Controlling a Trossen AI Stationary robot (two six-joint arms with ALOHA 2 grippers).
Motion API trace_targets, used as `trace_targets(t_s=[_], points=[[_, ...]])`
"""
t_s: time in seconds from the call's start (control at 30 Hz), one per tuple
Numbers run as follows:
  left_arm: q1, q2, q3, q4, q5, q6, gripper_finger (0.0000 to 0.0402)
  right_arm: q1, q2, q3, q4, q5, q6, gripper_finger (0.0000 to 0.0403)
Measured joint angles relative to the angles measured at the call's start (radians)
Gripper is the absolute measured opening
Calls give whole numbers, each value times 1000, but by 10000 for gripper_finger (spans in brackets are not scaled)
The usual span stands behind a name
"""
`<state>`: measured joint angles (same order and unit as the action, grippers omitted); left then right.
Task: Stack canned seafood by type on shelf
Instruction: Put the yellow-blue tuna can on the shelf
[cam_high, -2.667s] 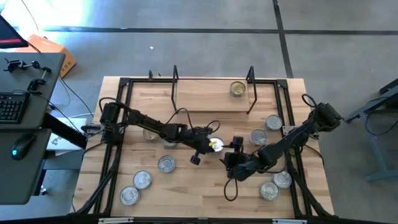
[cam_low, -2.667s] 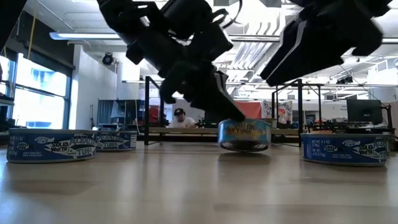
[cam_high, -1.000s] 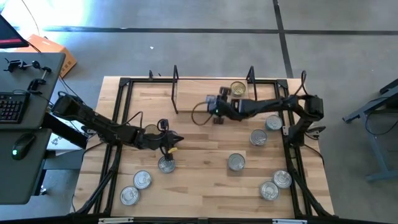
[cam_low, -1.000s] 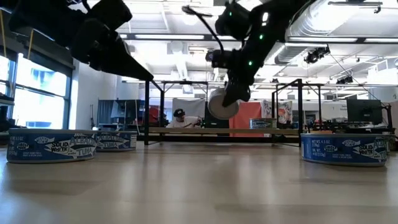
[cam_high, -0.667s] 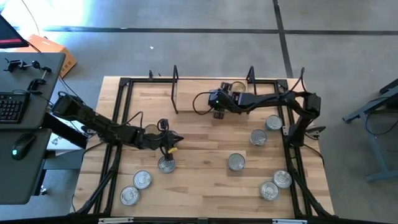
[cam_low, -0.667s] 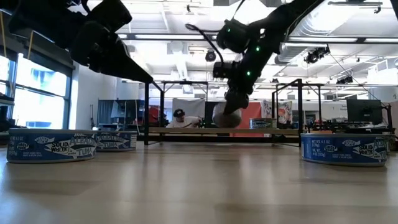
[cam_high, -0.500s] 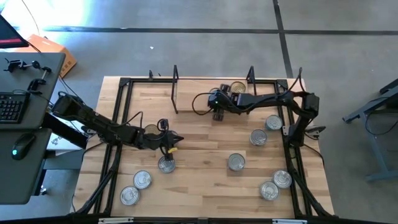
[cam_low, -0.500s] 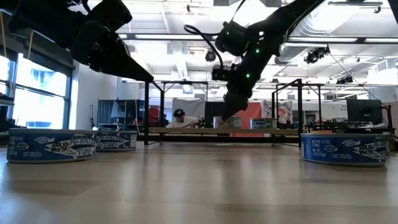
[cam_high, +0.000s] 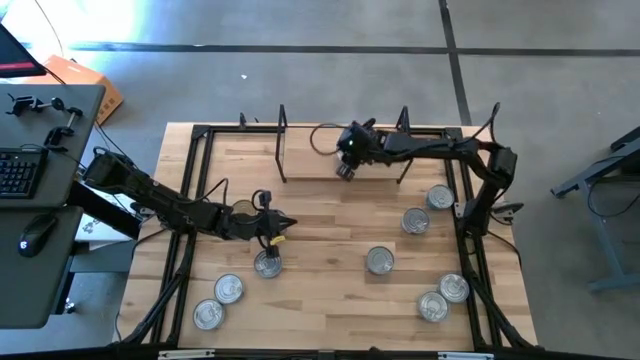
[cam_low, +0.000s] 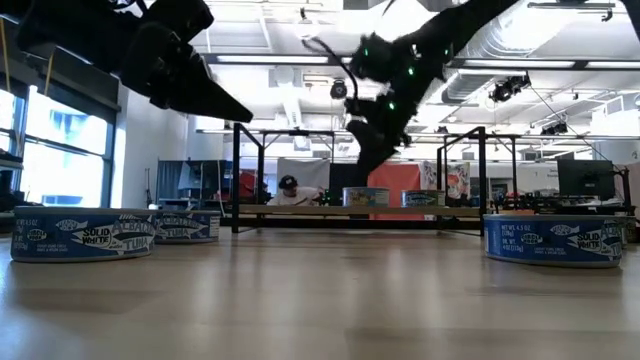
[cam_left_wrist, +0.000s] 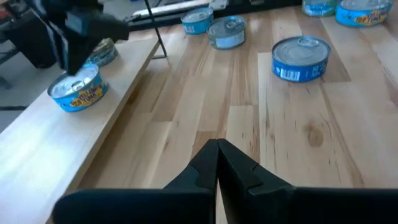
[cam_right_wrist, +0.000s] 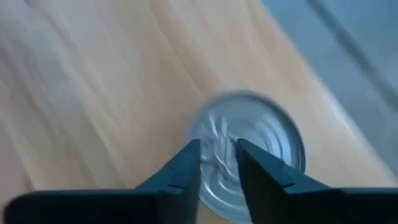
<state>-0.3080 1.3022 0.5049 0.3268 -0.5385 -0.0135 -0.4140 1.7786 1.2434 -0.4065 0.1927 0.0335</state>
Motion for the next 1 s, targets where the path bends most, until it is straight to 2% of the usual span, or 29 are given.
trace_targets(t_s=[0.17, 0.23, 0.47, 0.6, 1.0], points=[[0, 0, 0, 10, 0, 0, 0, -46, 48, -1, 24, -25, 14, 15], [0, 0, 0, 14, 1, 6, 0, -54, 69, 1, 63, -22, 11, 4], [1, 0, 0, 16, 0, 8, 0, -81, 102, 1, 169, -21, 15, 11], [2, 0, 0, 15, 0, 6, 0, -93, 100, 0, 160, 12, 14, 2], [0, 0, 0, 15, 2, -29, 0, -97, 91, 65, 93, 14, -33, 2]])
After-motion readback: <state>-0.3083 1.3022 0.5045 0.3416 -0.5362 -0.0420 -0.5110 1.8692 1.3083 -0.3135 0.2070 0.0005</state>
